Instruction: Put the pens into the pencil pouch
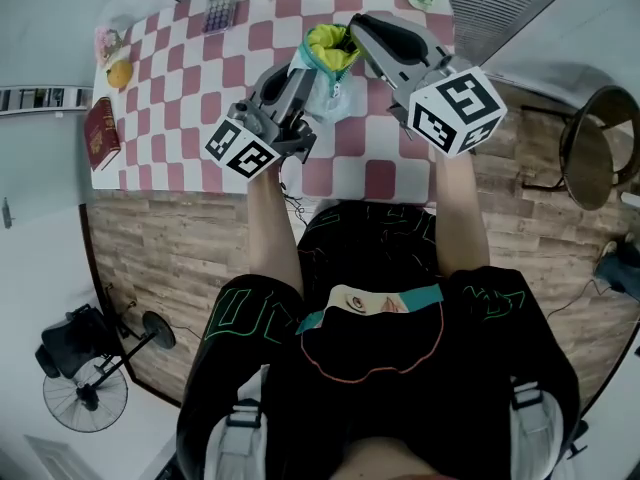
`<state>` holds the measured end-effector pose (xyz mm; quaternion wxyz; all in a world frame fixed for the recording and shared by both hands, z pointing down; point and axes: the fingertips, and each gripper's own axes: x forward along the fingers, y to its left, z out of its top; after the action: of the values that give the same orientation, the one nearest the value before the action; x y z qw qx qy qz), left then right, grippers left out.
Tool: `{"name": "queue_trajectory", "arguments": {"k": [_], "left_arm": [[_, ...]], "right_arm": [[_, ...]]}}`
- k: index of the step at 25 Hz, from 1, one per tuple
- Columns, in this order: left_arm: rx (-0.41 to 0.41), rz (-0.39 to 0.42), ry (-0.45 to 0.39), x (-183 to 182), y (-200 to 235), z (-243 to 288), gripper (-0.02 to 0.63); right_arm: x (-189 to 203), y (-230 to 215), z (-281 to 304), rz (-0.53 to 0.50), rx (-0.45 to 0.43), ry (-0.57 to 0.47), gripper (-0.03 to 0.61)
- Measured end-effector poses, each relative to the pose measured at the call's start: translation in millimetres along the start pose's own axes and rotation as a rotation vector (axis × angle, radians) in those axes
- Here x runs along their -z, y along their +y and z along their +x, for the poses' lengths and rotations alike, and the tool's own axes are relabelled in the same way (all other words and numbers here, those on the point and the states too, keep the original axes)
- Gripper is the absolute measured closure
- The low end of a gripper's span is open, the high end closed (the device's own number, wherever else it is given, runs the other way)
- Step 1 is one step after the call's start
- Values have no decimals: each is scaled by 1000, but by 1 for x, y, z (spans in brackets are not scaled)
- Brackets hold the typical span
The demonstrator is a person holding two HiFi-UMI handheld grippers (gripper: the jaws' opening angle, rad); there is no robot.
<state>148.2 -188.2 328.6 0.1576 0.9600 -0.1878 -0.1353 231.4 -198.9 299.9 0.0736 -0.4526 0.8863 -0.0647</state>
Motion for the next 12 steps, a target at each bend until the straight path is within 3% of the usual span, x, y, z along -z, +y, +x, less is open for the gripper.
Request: {"name": "queue_trajectory", "arguments": {"k": [8,12], "left_arm": [[0,10,30,8,-2,5,614],[4,3,17,6,-3,3,614]], "right_arm": [[15,5,1,-90,-22,124,531],[14,-2,-2,-87,8,113,531]]}}
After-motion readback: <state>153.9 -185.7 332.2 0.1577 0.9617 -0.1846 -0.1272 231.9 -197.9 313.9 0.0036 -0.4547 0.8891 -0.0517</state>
